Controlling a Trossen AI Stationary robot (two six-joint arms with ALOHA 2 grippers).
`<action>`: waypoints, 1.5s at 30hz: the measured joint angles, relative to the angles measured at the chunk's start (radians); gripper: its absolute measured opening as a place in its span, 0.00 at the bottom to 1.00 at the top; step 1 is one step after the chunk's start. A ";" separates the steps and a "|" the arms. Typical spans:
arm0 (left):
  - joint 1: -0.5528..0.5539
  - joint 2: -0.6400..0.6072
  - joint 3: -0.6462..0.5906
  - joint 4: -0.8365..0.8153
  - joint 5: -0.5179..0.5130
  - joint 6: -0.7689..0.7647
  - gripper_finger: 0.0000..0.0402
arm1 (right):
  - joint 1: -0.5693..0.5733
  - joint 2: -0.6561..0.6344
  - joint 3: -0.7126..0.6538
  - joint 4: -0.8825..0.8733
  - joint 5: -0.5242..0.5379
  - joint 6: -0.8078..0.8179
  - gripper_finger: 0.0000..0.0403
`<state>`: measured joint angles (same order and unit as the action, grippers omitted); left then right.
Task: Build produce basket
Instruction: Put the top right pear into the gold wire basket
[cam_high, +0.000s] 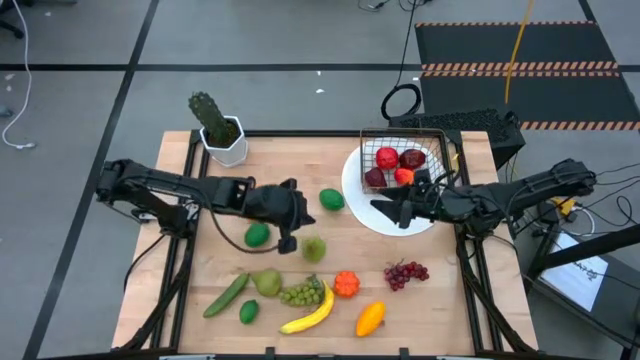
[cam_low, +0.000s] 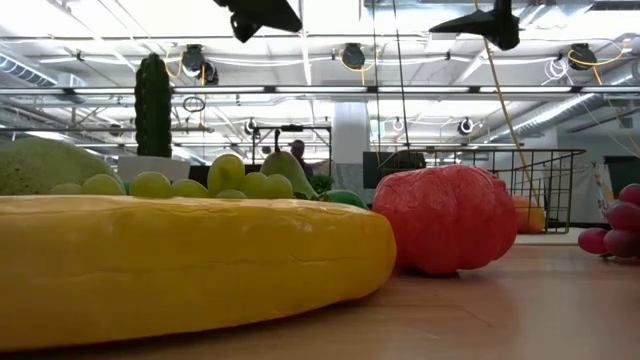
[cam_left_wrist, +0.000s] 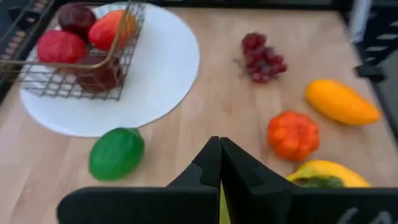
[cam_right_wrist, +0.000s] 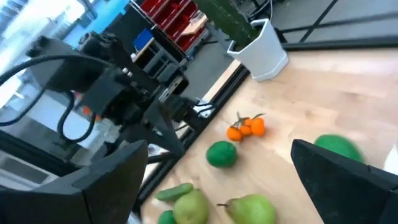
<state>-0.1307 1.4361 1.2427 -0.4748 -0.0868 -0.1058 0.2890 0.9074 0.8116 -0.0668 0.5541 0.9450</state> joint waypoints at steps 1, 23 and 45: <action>0.007 -0.007 0.000 -0.001 0.026 0.001 0.01 | 0.009 0.008 0.000 0.012 0.000 0.020 0.97; -0.072 0.253 0.000 -0.093 0.008 0.057 0.36 | 0.080 -0.164 0.000 -0.111 -0.082 -0.076 0.97; -0.076 0.323 0.004 -0.071 0.061 0.020 0.13 | 0.080 -0.373 0.000 -0.314 -0.136 -0.127 0.97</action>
<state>-0.2067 1.7586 1.2469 -0.5459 -0.0261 -0.0861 0.3687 0.5346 0.8116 -0.3805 0.4183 0.8175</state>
